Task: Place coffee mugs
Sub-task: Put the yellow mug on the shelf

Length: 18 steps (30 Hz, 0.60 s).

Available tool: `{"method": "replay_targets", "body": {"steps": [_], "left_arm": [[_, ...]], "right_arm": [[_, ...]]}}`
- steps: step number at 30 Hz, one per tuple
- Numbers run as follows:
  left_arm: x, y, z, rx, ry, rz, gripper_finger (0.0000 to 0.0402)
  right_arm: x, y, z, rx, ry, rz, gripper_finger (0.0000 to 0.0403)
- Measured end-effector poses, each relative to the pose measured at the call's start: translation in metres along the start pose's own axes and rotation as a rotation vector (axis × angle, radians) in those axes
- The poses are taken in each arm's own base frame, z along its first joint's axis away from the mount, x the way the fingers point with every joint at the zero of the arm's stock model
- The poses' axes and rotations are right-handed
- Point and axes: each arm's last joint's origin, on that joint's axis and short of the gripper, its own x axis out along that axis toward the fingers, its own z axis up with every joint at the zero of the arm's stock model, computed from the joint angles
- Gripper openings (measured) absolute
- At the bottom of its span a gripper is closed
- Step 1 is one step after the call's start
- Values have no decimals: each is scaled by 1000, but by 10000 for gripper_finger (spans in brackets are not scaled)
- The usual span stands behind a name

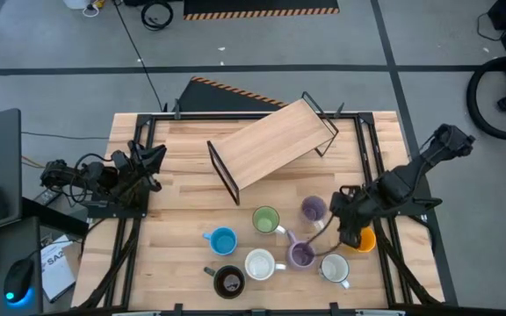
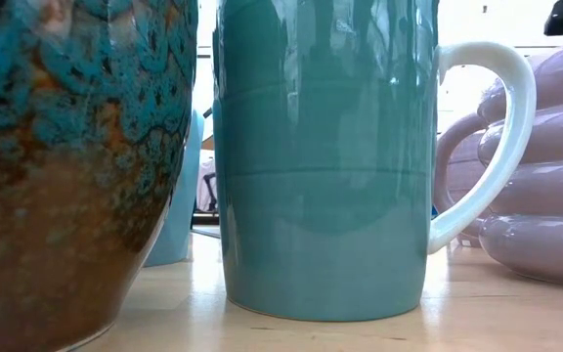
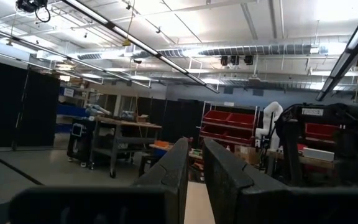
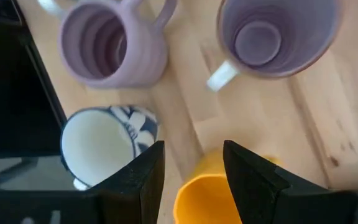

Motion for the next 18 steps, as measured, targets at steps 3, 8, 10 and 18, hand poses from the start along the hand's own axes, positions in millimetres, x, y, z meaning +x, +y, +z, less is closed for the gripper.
{"method": "replay_targets", "body": {"steps": [3, 8, 10, 18], "left_arm": [[0, 0, 0, 0, 0, 0, 54], [0, 0, 0, 35, 1, 0, 54], [0, 0, 0, 49, -1, 1, 54], [0, 0, 0, 50, -1, 1, 54]], "right_arm": [[6, 9, -7, 4, 73, -1, 169], [23, 22, -20, -74, 228, -40, 166], [29, 25, -26, -87, 311, -59, 166], [47, 37, -43, -148, 395, -142, 168]]}}
